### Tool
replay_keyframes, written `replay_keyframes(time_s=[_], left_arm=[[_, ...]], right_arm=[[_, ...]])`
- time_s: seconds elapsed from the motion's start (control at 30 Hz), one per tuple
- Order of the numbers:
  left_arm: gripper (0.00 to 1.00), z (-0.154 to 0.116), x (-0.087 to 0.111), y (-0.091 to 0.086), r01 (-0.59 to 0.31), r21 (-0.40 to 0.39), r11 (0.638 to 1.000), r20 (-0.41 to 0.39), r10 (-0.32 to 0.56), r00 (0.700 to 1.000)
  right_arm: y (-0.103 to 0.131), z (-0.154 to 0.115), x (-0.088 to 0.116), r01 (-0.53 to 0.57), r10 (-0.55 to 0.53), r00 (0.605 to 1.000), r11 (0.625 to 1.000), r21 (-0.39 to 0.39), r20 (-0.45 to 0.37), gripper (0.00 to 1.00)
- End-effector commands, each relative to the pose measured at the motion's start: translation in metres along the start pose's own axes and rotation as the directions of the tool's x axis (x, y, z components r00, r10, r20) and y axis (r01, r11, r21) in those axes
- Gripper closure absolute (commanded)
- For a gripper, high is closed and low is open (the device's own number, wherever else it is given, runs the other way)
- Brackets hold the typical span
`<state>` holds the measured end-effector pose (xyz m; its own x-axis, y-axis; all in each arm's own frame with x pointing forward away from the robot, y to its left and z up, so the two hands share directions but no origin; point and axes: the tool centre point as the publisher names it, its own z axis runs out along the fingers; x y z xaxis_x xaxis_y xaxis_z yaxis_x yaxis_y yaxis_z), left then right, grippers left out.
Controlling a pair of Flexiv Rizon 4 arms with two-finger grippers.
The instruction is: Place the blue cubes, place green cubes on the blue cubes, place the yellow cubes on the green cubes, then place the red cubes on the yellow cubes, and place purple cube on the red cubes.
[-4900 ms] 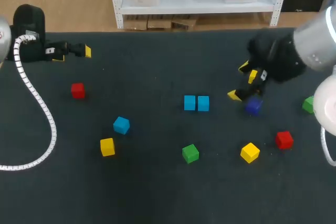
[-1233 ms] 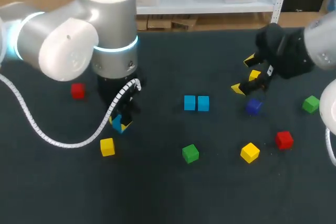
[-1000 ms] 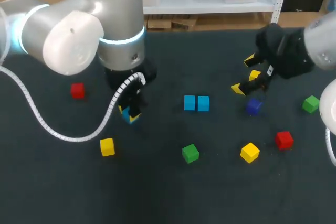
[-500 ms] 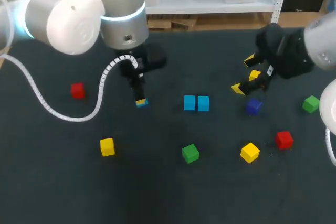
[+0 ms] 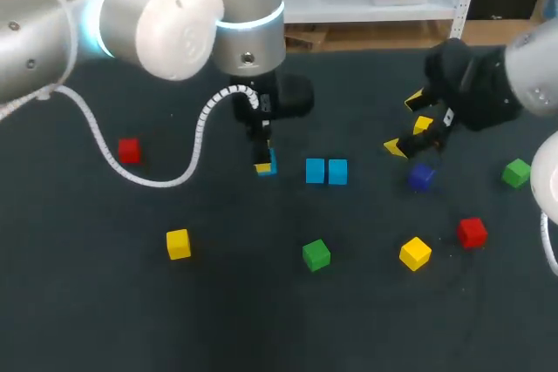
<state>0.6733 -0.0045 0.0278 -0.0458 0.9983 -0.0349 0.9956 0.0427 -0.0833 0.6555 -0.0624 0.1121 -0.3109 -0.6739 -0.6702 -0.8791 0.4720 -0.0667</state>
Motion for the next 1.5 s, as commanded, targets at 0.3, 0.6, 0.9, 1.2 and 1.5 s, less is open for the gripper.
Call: replay_keyframes(time_s=[0.3,0.6,0.9,1.2,1.5], left_arm=[[1.00,0.011,-0.021,0.011,-0.077,0.042,0.996,-0.046,0.079,0.996],[1.00,0.023,-0.035,0.012,-0.070,0.096,0.993,-0.079,0.078,0.994],[1.00,0.026,-0.038,0.019,-0.060,0.117,0.991,-0.080,0.070,0.994],[1.00,0.027,-0.040,0.023,-0.086,0.126,0.988,-0.102,0.099,0.990],[1.00,0.028,-0.042,0.020,-0.102,0.138,0.985,-0.100,0.116,0.988]], right_arm=[[-0.001,0.000,0.000,0.000,0.000,1.000,1.000,-0.003,0.002,0.00],[-0.001,0.000,0.000,0.000,0.000,1.000,1.000,-0.003,0.002,0.00],[-0.001,0.000,0.000,0.000,0.000,1.000,1.000,-0.003,0.002,0.00],[-0.001,0.000,0.000,0.000,0.000,1.000,1.000,-0.003,0.002,0.00],[-0.001,0.000,0.000,0.000,0.000,1.000,1.000,-0.003,0.002,0.00]])
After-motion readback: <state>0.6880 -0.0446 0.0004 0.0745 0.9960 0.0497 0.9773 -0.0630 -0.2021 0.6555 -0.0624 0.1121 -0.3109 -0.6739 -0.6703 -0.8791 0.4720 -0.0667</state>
